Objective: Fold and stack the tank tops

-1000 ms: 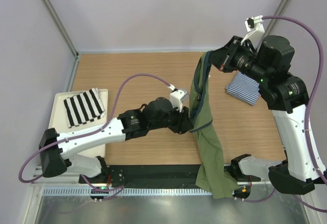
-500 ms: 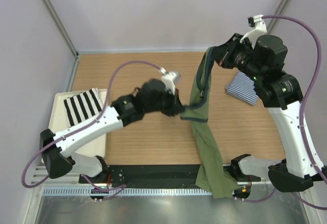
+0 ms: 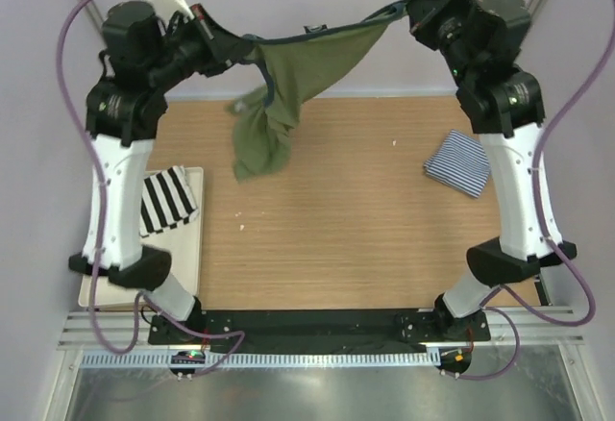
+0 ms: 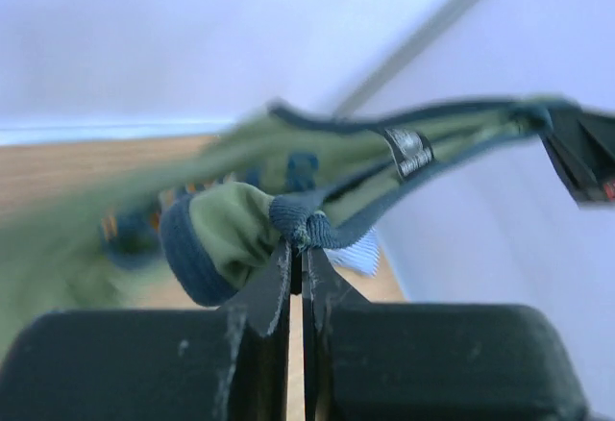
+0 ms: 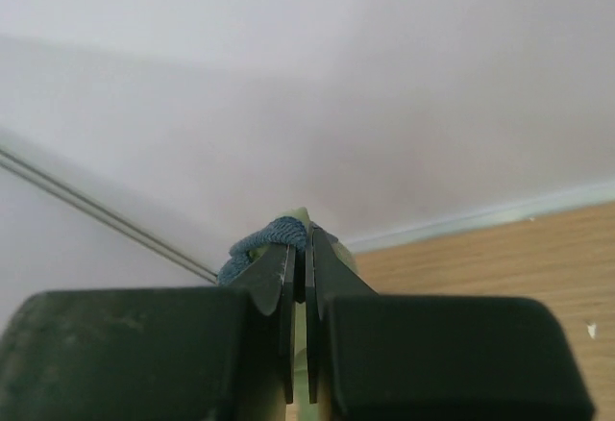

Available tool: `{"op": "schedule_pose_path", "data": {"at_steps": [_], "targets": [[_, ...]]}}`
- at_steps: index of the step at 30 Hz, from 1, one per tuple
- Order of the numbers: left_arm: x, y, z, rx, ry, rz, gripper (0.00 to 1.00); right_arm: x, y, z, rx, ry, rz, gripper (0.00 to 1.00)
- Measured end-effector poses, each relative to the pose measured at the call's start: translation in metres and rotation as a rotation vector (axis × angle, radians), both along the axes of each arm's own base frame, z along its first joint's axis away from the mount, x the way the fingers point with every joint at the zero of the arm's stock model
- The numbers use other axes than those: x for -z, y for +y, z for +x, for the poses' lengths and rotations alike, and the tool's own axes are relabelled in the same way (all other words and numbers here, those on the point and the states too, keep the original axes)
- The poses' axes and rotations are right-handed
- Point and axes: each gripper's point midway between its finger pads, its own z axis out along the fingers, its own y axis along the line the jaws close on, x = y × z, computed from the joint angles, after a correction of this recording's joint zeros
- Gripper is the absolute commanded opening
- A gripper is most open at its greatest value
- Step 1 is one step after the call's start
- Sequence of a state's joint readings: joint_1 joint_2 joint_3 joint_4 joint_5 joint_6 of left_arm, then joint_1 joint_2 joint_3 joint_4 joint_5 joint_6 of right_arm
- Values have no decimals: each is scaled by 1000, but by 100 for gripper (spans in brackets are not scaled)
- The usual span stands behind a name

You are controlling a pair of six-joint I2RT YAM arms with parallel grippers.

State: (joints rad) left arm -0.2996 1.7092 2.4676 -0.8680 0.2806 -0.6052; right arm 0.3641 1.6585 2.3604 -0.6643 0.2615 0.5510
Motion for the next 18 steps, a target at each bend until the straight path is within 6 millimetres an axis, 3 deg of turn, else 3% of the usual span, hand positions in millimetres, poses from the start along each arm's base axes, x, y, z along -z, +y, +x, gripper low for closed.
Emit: {"op": "schedule_pose_path", "data": {"at_steps": [3, 6, 7, 11, 13, 15, 18], "targets": [[-17, 5, -73, 84, -58, -39, 0, -29, -6, -43, -53, -77, 39, 1], [-17, 17, -151, 154, -128, -63, 0, -30, -17, -112, -129, -130, 69, 1], [-16, 21, -167, 165, -143, -67, 0, -32, -21, -131, -145, -150, 77, 1], [-40, 41, -248, 212, -310, -104, 0, -62, -39, -221, -237, -331, 119, 1], [-61, 50, -280, 225, -405, -124, 0, -85, -45, -263, -290, -442, 134, 1], [-84, 56, -302, 236, -488, -140, 0, -104, -46, -289, -333, -522, 140, 1], [-109, 60, -316, 244, -568, -155, 0, -123, -43, -302, -375, -578, 137, 1]]}}
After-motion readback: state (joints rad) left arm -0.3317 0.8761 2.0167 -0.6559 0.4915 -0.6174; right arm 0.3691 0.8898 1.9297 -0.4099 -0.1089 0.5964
